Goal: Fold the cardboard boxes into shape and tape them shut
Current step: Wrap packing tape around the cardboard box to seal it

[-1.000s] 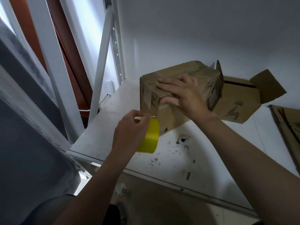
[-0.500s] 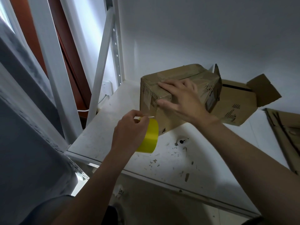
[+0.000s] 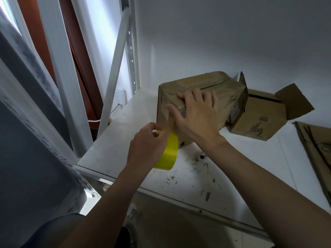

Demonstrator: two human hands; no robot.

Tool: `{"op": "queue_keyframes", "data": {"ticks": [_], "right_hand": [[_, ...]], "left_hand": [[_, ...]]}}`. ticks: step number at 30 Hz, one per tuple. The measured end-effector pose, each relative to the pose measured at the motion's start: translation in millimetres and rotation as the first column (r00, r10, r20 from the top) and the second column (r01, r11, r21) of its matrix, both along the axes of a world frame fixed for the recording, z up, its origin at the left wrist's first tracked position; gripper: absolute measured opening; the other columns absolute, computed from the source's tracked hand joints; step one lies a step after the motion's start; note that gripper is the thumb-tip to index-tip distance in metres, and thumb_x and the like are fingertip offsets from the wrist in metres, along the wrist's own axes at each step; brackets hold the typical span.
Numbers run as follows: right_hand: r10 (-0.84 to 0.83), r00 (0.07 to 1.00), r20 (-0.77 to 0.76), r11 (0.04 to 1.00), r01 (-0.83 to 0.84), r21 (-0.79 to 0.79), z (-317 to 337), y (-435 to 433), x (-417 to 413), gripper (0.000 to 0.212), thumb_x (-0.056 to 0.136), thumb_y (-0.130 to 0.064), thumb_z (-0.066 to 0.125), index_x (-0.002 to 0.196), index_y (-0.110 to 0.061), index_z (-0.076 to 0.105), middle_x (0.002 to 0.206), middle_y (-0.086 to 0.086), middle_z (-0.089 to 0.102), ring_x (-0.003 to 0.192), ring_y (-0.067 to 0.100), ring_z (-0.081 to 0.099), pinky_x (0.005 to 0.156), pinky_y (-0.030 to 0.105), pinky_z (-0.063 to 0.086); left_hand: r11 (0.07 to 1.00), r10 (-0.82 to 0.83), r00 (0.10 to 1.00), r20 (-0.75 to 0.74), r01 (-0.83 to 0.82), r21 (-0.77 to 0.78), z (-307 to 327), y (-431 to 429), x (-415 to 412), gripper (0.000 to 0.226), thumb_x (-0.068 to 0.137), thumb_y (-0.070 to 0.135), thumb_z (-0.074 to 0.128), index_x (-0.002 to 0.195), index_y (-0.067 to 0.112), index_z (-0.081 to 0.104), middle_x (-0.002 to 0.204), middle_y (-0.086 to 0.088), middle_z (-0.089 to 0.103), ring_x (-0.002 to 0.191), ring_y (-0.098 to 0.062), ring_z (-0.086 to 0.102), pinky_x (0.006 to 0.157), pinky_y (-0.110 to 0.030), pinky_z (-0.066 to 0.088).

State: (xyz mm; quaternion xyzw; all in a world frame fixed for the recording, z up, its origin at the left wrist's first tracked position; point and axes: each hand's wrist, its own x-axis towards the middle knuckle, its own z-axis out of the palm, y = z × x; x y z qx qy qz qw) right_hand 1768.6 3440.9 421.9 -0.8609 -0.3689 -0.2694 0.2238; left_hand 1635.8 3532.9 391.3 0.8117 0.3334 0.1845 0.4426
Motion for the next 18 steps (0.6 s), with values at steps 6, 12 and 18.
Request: {"op": "queue_keyframes", "data": {"ticks": [6, 12, 18], "right_hand": [[0.060, 0.985, 0.161, 0.997, -0.051, -0.063, -15.7, -5.0, 10.3, 0.068, 0.096, -0.065, 0.047, 0.137, -0.012, 0.058, 0.127, 0.012, 0.060, 0.120, 0.034, 0.054, 0.118, 0.061, 0.022], [0.083, 0.962, 0.262, 0.960, -0.006, -0.281, -31.9, -24.9, 18.0, 0.109, 0.088, -0.082, 0.040, 0.156, 0.001, 0.022, 0.154, 0.027, 0.039, 0.146, 0.043, 0.034, 0.116, 0.066, 0.026], [0.327, 0.934, -0.146, 0.943, -0.333, -0.019, -1.9, -67.4, 12.2, 0.079, 0.096, -0.025, 0.059, 0.161, -0.028, 0.013, 0.164, -0.003, 0.026, 0.153, 0.022, 0.017, 0.120, 0.052, 0.026]], "left_hand": [[0.998, -0.029, 1.000, -0.009, 0.030, 0.050, -2.7, -2.4, -2.5, 0.011, 0.090, 0.049, 0.051, 0.101, 0.045, 0.049, 0.083, 0.025, 0.047, 0.078, -0.002, 0.050, 0.064, -0.023, 0.038], [0.999, -0.008, 1.000, 0.003, 0.008, 0.045, 3.8, -10.7, -1.7, 0.027, 0.081, 0.052, 0.048, 0.105, 0.044, 0.057, 0.089, 0.019, 0.058, 0.079, -0.007, 0.053, 0.069, -0.025, 0.040], [0.990, -0.119, 0.992, 0.047, 0.115, 0.076, 14.3, -27.2, -13.6, 0.023, 0.089, 0.046, 0.063, 0.105, 0.046, 0.047, 0.088, 0.025, 0.055, 0.095, -0.014, 0.059, 0.072, -0.028, 0.046]]}}
